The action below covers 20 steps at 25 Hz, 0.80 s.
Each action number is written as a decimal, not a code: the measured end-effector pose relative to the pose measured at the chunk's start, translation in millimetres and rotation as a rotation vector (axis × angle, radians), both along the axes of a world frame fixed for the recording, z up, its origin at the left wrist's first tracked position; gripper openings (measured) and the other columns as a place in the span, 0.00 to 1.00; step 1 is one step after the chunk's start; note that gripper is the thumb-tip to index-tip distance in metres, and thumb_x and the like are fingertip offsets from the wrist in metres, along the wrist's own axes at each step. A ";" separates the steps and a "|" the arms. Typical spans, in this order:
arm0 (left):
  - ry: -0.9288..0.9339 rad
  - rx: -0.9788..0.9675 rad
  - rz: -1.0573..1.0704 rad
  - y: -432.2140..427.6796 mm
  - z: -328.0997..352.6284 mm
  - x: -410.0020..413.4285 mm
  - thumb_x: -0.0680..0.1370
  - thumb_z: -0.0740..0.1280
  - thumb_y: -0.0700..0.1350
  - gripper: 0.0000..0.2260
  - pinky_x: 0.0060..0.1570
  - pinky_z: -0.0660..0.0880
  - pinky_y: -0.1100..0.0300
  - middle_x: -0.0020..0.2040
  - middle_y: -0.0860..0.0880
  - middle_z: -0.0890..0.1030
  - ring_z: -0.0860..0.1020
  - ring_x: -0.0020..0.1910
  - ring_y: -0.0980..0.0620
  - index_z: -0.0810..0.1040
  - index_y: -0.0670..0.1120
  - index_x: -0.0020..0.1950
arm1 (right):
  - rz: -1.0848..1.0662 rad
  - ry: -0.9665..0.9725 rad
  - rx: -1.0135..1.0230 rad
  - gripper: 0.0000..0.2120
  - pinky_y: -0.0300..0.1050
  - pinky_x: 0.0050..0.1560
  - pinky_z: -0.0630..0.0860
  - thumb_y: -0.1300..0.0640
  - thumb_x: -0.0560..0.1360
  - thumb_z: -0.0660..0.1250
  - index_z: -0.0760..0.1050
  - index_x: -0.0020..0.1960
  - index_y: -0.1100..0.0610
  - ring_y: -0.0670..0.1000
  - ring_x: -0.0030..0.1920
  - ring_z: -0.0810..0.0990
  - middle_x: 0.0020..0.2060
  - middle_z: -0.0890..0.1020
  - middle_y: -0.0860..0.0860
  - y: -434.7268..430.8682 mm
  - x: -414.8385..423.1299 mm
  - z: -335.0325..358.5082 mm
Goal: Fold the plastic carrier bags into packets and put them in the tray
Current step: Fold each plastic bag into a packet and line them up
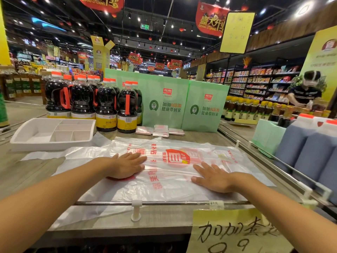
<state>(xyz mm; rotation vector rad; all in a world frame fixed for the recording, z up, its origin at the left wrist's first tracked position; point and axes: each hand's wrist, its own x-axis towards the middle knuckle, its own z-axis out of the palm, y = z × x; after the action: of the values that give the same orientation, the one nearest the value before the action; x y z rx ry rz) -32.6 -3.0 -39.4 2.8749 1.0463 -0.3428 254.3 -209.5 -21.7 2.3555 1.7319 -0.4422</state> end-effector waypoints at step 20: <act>-0.273 0.055 -0.063 -13.6 6.5 -0.9 0.77 0.48 0.75 0.37 0.78 0.55 0.47 0.82 0.54 0.58 0.58 0.79 0.51 0.59 0.57 0.81 | 0.261 0.010 0.234 0.34 0.50 0.81 0.46 0.30 0.81 0.51 0.49 0.82 0.40 0.48 0.82 0.49 0.82 0.52 0.44 13.7 -3.8 -0.2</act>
<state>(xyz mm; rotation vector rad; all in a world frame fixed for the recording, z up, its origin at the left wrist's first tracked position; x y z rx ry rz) -33.5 -16.6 -32.9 2.8982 0.9320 0.0765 250.5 -195.8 -21.9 2.2262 2.1635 -0.2205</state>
